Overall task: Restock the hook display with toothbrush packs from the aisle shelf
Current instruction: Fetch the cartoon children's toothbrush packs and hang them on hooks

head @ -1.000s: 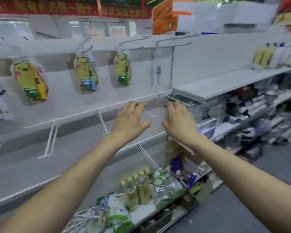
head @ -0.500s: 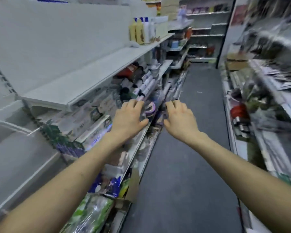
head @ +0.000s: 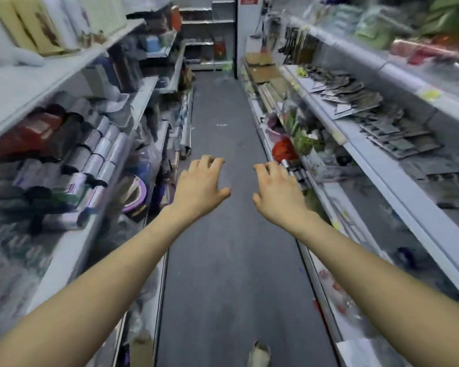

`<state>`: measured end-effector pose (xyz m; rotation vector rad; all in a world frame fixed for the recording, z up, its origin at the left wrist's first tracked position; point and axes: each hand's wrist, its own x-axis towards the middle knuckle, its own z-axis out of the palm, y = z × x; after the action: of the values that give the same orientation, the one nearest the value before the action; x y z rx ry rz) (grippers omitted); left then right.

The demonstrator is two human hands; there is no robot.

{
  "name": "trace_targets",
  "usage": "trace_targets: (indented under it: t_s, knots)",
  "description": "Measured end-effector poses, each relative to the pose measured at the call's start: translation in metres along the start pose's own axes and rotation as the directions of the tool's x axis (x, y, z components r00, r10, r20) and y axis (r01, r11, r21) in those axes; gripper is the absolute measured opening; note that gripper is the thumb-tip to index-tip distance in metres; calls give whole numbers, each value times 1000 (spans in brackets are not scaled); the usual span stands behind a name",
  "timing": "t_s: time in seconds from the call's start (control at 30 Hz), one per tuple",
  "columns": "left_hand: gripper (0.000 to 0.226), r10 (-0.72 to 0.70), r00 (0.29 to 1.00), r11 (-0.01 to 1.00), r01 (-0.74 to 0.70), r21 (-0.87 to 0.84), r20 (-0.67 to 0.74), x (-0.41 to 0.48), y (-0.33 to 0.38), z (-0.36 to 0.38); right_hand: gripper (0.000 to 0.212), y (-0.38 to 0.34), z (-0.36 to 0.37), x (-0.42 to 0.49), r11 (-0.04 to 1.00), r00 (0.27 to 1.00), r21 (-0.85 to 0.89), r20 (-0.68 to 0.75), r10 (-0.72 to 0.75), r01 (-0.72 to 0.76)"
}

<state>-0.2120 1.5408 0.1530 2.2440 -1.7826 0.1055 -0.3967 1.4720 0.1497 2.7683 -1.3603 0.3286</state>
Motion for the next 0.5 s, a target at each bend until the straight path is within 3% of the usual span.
trace_targets:
  t_s: [0.1,0.5]
  knots:
    - [72,26,1000,1000,-26,4,7,73,-6,27,55,26,23,63,998,1000,-67,-11,-20,20]
    - [71,-42,999,997,43,58,-12,335,-81,68,58,81,73,354,998,998,23,39,-58,57]
